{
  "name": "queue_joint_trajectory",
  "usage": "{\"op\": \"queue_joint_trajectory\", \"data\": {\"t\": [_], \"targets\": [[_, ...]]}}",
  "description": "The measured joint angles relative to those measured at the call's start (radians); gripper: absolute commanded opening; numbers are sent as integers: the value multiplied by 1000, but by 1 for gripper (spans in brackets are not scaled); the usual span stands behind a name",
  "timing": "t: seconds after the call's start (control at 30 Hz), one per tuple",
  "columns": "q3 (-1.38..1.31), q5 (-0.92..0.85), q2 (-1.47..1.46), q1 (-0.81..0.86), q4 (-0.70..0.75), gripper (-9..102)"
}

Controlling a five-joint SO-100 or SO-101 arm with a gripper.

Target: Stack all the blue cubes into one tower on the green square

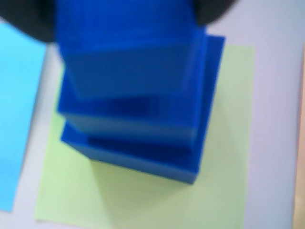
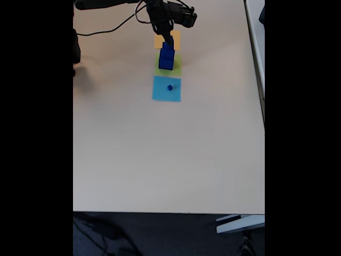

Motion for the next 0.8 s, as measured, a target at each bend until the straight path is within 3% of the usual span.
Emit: {"op": "queue_joint_trajectory", "data": {"t": [0.8], "targets": [[12,0,0,0,-9,0]]}}
